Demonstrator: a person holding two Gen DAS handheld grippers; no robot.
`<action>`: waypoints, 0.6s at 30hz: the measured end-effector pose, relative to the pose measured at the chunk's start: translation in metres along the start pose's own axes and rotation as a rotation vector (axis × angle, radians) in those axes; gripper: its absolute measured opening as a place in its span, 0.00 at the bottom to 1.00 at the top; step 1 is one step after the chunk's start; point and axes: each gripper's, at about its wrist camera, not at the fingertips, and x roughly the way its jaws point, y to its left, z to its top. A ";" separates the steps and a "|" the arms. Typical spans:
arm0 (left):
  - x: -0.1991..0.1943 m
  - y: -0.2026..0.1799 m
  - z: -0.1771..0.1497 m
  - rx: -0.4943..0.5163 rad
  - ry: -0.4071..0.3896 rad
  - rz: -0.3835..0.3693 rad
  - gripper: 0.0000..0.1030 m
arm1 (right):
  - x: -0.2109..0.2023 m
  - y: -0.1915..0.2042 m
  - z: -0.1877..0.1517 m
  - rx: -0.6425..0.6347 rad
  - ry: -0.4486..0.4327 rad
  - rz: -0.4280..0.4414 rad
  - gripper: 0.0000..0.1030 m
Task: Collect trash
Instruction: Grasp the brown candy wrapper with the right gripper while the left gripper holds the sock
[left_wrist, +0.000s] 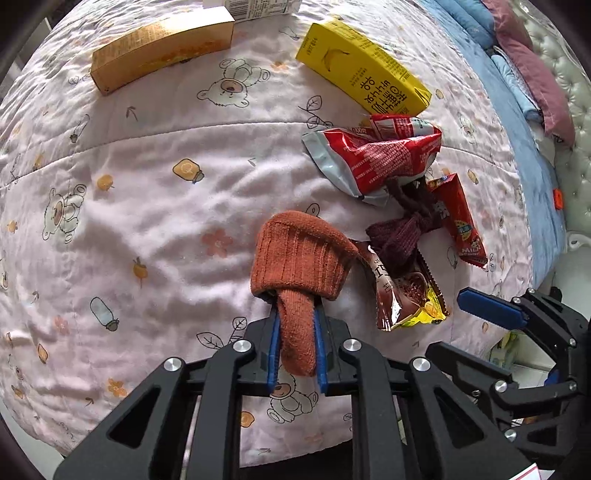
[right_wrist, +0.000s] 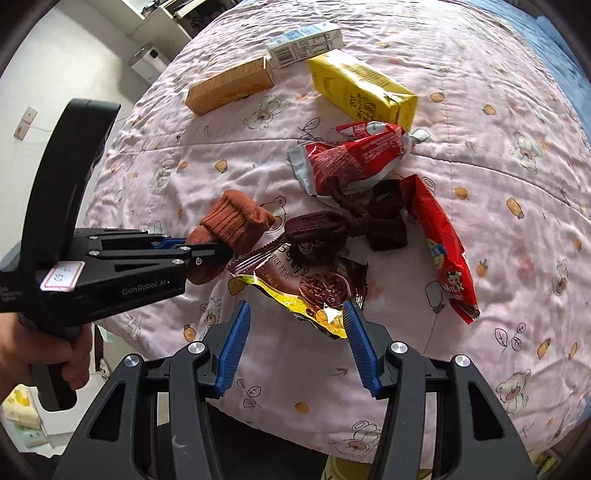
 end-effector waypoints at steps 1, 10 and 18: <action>0.000 0.001 -0.001 -0.004 0.000 0.000 0.15 | 0.004 0.003 0.001 -0.016 0.008 -0.002 0.51; -0.010 0.011 -0.002 -0.045 -0.012 -0.026 0.15 | 0.043 0.010 0.011 -0.061 0.066 -0.085 0.20; -0.020 0.009 -0.006 -0.017 -0.011 -0.052 0.15 | 0.030 0.003 0.015 0.072 0.027 -0.014 0.01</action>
